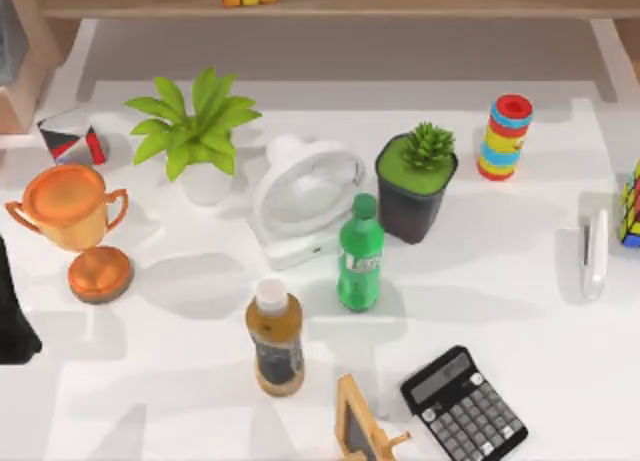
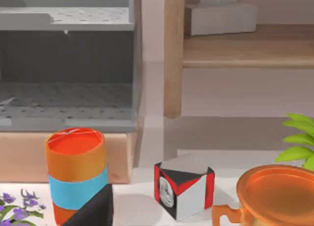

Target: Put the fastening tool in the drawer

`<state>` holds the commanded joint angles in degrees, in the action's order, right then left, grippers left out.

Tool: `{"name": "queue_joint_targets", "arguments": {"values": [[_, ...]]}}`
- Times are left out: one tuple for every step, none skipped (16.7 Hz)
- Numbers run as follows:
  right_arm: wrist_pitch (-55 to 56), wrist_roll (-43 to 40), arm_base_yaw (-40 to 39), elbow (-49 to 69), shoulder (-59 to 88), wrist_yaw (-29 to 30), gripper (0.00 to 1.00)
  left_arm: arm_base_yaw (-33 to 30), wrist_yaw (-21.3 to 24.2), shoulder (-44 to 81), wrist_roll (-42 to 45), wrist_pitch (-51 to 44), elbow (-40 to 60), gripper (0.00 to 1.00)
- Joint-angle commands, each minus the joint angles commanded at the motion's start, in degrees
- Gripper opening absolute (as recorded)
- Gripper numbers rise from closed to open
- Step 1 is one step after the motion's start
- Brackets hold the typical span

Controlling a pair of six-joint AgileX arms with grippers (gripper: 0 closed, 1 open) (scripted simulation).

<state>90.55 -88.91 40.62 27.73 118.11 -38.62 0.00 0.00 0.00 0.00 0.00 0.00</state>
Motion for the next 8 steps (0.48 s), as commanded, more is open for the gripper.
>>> {"name": "queue_joint_targets", "arguments": {"values": [[0.0,0.0,0.0,0.0,0.0,0.0,0.68,0.0,0.0,0.0,0.0,0.0,0.0,1.00],[0.0,0.0,0.0,0.0,0.0,0.0,0.75,0.0,0.0,0.0,0.0,0.0,0.0,1.00],[0.0,0.0,0.0,0.0,0.0,0.0,0.83,0.0,0.0,0.0,0.0,0.0,0.0,1.00],[0.0,0.0,0.0,0.0,0.0,0.0,0.90,0.0,0.0,0.0,0.0,0.0,0.0,1.00],[0.0,0.0,0.0,0.0,0.0,0.0,0.98,0.0,0.0,0.0,0.0,0.0,0.0,1.00],[0.0,0.0,0.0,0.0,0.0,0.0,1.00,0.0,0.0,0.0,0.0,0.0,0.0,1.00],[0.0,0.0,0.0,0.0,0.0,0.0,1.00,0.0,0.0,0.0,0.0,0.0,0.0,1.00],[0.0,0.0,0.0,0.0,0.0,0.0,1.00,0.0,0.0,0.0,0.0,0.0,0.0,1.00]]}}
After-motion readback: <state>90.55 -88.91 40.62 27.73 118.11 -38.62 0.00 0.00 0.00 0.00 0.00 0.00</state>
